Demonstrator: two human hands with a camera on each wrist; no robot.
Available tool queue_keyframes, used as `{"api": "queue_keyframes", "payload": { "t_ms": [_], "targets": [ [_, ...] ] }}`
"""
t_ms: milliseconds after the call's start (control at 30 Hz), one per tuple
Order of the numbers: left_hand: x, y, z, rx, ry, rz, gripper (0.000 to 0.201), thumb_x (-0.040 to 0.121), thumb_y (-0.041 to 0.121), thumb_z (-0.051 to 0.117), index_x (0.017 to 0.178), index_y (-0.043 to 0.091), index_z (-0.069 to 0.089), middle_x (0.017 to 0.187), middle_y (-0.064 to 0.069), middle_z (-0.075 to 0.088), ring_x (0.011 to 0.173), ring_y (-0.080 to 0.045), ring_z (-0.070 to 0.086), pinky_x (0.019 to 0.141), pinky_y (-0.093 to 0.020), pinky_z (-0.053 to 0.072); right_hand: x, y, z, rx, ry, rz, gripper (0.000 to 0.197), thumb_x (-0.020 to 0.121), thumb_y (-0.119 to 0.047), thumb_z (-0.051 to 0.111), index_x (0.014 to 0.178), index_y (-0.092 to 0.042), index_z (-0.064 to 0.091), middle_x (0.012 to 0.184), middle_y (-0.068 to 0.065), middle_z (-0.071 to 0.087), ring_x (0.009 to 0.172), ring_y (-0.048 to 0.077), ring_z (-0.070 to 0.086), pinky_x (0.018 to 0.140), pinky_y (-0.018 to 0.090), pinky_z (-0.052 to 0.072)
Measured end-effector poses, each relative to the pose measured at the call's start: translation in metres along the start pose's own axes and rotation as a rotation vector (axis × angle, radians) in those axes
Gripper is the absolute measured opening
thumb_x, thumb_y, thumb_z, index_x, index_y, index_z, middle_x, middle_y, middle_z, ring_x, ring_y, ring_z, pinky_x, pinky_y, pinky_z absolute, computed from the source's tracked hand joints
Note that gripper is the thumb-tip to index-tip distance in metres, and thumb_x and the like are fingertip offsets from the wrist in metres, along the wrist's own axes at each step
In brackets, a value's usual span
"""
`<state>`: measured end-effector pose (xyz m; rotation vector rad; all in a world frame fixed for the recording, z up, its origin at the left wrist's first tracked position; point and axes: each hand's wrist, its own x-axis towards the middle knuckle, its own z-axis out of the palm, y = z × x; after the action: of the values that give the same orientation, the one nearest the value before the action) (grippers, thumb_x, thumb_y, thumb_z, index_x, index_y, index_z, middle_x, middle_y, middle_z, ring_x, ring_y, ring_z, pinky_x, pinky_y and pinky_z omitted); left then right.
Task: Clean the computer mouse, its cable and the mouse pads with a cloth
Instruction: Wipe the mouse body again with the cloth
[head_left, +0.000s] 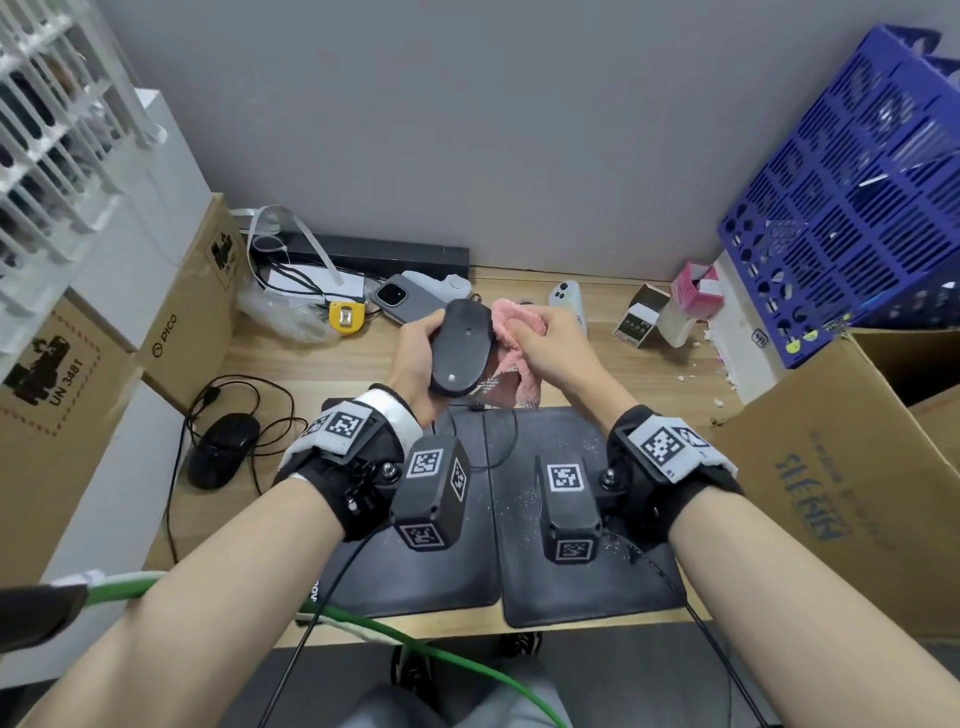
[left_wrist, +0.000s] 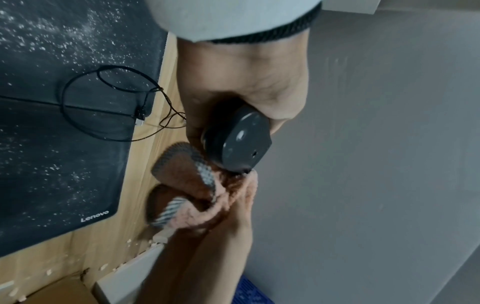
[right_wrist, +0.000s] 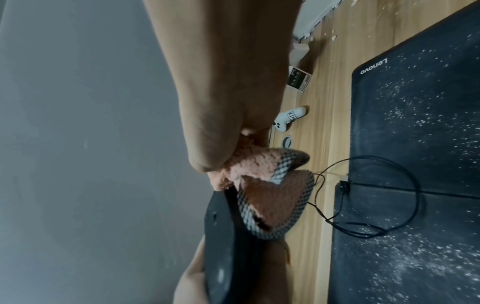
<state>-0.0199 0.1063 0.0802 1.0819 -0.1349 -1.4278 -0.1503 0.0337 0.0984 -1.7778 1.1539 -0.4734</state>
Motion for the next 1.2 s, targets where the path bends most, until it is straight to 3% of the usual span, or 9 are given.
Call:
{"api": "queue_keyframes", "payload": {
  "t_ms": [133, 233, 467, 633, 767, 867, 967, 1067, 1200],
  "targets": [
    [0.004, 0.008, -0.006, -0.057, 0.005, 0.04, 0.033, 0.094, 0.034, 0.043, 0.114, 0.012, 0.057, 0.109, -0.013, 0.058, 0.078, -0.023, 0.058, 0.066, -0.028, 0.048, -0.012, 0.001, 0.0, -0.057, -0.182, -0.037, 0.026, 0.093, -0.017, 0.054, 0.096, 0.006, 0.066, 0.067, 0.014, 0.058, 0.061, 0.016, 0.049, 0.057, 0.026, 0.038],
    [0.005, 0.003, -0.012, -0.076, -0.042, 0.026, 0.036, 0.095, 0.036, 0.043, 0.112, 0.011, 0.061, 0.106, -0.011, 0.062, 0.078, -0.021, 0.061, 0.065, -0.028, 0.048, -0.007, -0.004, -0.004, -0.079, -0.181, -0.045, 0.018, 0.092, -0.017, 0.056, 0.085, -0.01, 0.07, 0.069, 0.009, 0.062, 0.063, 0.014, 0.052, 0.059, 0.027, 0.04],
    [0.006, 0.001, -0.008, -0.06, 0.034, 0.06, 0.032, 0.095, 0.039, 0.045, 0.098, 0.013, 0.063, 0.083, -0.006, 0.063, 0.068, -0.021, 0.059, 0.063, -0.029, 0.047, -0.015, -0.008, 0.008, 0.02, -0.127, 0.002, 0.032, 0.096, -0.011, 0.05, 0.064, -0.017, 0.049, 0.062, 0.007, 0.045, 0.053, 0.014, 0.044, 0.05, 0.023, 0.03],
    [0.002, 0.008, -0.017, -0.174, 0.041, 0.061, 0.035, 0.096, 0.039, 0.04, 0.089, 0.016, 0.065, 0.074, -0.004, 0.066, 0.062, -0.018, 0.057, 0.053, -0.022, 0.043, -0.025, -0.008, 0.006, -0.059, -0.358, -0.033, 0.016, 0.095, -0.012, 0.055, 0.09, -0.003, 0.067, 0.067, 0.007, 0.059, 0.058, 0.017, 0.051, 0.053, 0.022, 0.039],
    [-0.002, 0.0, -0.011, -0.174, -0.053, -0.001, 0.053, 0.099, 0.048, 0.028, 0.119, 0.011, 0.06, 0.111, -0.017, 0.065, 0.097, -0.029, 0.063, 0.08, -0.034, 0.053, -0.013, -0.003, -0.002, 0.051, -0.143, 0.017, 0.019, 0.095, -0.014, 0.051, 0.089, -0.004, 0.066, 0.076, 0.01, 0.059, 0.068, 0.02, 0.052, 0.06, 0.029, 0.041],
    [-0.002, -0.003, -0.004, -0.141, -0.068, -0.056, 0.061, 0.101, 0.049, 0.021, 0.137, 0.008, 0.049, 0.132, -0.021, 0.057, 0.119, -0.035, 0.056, 0.095, -0.045, 0.049, -0.001, -0.001, -0.006, 0.075, -0.046, -0.003, 0.013, 0.094, -0.017, 0.055, 0.101, -0.017, 0.066, 0.098, 0.0, 0.067, 0.088, 0.021, 0.065, 0.081, 0.034, 0.053],
    [0.001, -0.004, -0.003, -0.138, -0.045, -0.125, 0.058, 0.1, 0.051, 0.031, 0.14, 0.012, 0.044, 0.123, -0.013, 0.058, 0.099, -0.033, 0.062, 0.076, -0.047, 0.056, 0.009, -0.011, -0.014, 0.046, 0.064, -0.042, 0.022, 0.091, -0.014, 0.056, 0.11, -0.017, 0.065, 0.103, -0.008, 0.064, 0.101, 0.017, 0.063, 0.091, 0.039, 0.053],
    [0.001, -0.004, -0.003, -0.04, -0.021, -0.165, 0.06, 0.097, 0.057, 0.032, 0.129, 0.01, 0.05, 0.098, -0.012, 0.056, 0.068, -0.027, 0.058, 0.054, -0.033, 0.052, 0.016, -0.025, -0.017, 0.056, 0.13, -0.098, 0.022, 0.09, -0.012, 0.055, 0.107, -0.019, 0.068, 0.103, -0.004, 0.068, 0.099, 0.014, 0.063, 0.09, 0.037, 0.053],
    [-0.001, -0.004, 0.003, 0.092, -0.031, -0.155, 0.061, 0.097, 0.061, 0.024, 0.103, 0.008, 0.053, 0.075, -0.011, 0.053, 0.051, -0.021, 0.05, 0.043, -0.023, 0.044, 0.02, -0.038, -0.005, -0.132, -0.017, -0.191, 0.02, 0.085, -0.021, 0.058, 0.098, -0.025, 0.072, 0.085, -0.015, 0.069, 0.082, 0.008, 0.062, 0.08, 0.033, 0.051]
  ]
}}
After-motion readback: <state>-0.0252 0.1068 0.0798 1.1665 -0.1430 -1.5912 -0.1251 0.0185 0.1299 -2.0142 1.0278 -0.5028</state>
